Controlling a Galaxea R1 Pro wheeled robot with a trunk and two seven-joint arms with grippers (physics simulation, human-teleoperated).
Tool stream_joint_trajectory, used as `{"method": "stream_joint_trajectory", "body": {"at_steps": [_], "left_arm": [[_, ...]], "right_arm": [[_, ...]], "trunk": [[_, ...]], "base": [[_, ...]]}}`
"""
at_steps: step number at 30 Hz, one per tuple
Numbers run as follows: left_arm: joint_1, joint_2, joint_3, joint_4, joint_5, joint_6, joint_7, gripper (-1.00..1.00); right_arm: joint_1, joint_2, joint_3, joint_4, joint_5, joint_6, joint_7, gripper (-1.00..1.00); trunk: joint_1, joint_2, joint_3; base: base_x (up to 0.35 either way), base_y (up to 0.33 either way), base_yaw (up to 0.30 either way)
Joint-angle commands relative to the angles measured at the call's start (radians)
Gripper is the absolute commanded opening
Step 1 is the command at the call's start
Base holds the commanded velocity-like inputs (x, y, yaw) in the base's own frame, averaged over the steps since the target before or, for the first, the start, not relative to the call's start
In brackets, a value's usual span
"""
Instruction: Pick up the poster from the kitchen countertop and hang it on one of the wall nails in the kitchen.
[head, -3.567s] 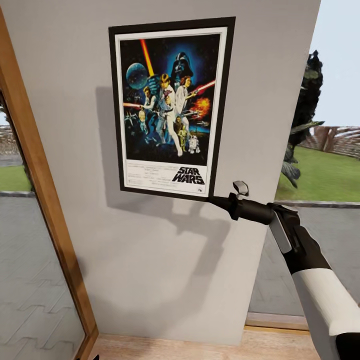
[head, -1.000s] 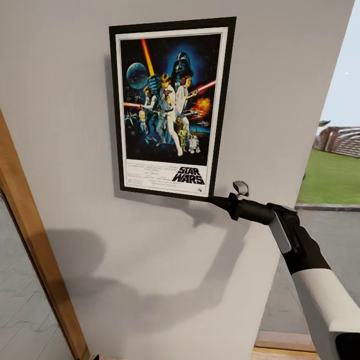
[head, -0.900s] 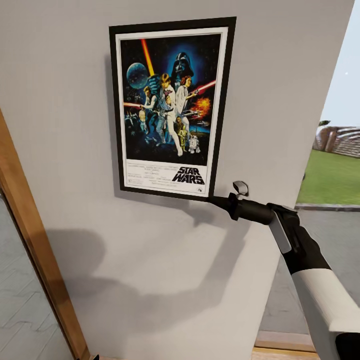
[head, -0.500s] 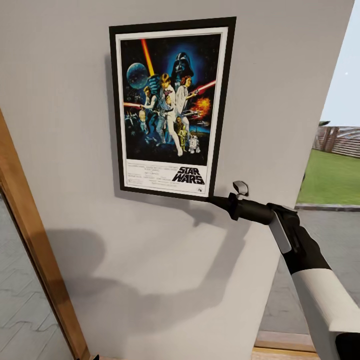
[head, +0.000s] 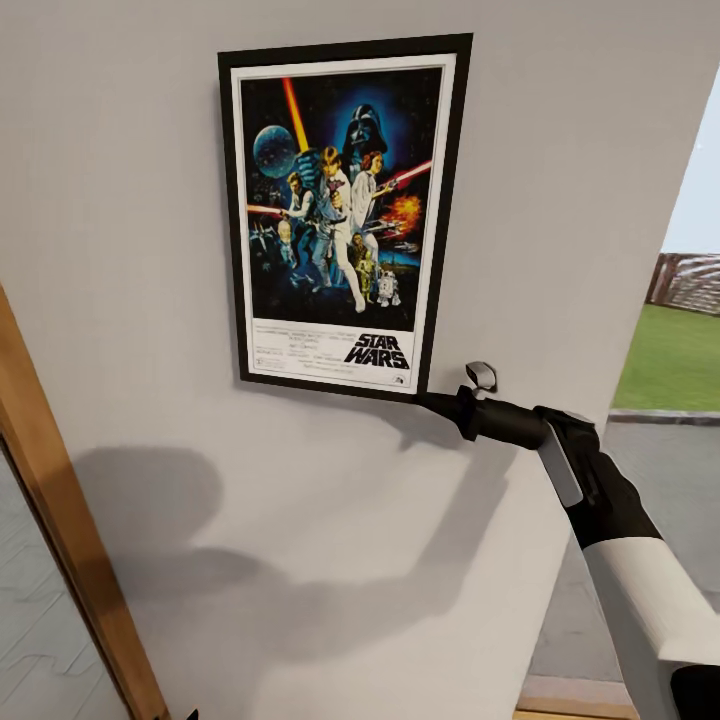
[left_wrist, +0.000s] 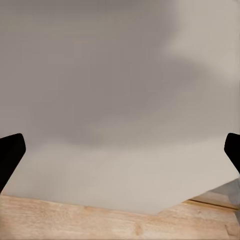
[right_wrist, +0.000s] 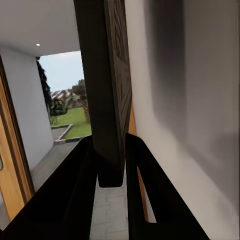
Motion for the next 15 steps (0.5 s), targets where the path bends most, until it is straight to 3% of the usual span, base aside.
{"method": "stream_joint_trajectory", "body": {"at_steps": [1, 15], "left_arm": [[-0.001, 0.001, -0.008, 0.0, 0.011, -0.003, -0.003, 1.0], [-0.001, -0.001, -0.008, 0.001, 0.011, -0.004, -0.003, 1.0]], "right_arm": [[0.0, -0.001, 0.002, 0.001, -0.009, 0.013, 0.002, -1.0], [-0.001, -0.001, 0.004, 0.001, -0.009, 0.013, -0.002, -1.0]], "trunk": [[0.0, -0.001, 0.0], [0.0, -0.001, 0.0]], "base": [[0.025, 0.0, 0.0], [0.004, 0.0, 0.0]]}}
